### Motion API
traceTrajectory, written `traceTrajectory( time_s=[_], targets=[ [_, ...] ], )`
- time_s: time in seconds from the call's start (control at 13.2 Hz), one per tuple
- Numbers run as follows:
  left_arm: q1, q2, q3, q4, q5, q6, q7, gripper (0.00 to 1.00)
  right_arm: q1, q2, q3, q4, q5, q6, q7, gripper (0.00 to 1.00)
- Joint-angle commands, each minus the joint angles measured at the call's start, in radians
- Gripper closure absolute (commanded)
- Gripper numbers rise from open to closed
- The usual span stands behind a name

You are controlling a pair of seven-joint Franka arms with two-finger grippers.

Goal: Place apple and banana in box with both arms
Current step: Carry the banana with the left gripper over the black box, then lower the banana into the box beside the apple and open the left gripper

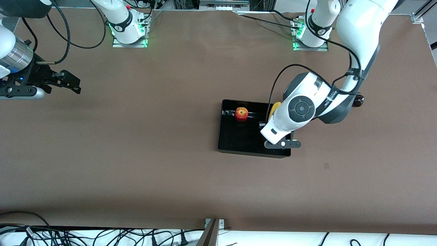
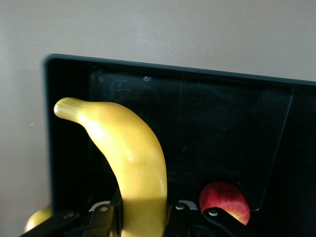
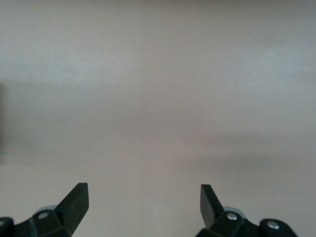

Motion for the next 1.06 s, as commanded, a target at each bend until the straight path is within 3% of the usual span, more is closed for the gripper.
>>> traceTrajectory(
  time_s=[0.0,0.46,0.91,0.99],
  targets=[
    [0.007,0.024,-0.006,-0.069,-0.006,0.119,-0.008,1.00,-0.006,0.005,0.002,0.016,-0.001,-0.003,-0.015,0.00],
    [0.005,0.133,-0.003,-0.092,0.061,0.213,-0.008,1.00,-0.005,0.007,0.002,0.015,-0.001,-0.001,-0.013,0.00],
    [0.007,0.173,0.004,-0.126,0.103,0.319,-0.033,0.99,-0.005,0.007,0.002,0.016,-0.001,-0.003,-0.013,0.00],
    [0.007,0.173,0.004,-0.126,0.104,0.319,-0.030,0.74,-0.005,0.007,0.002,0.016,-0.001,-0.003,-0.013,0.00]
  ],
)
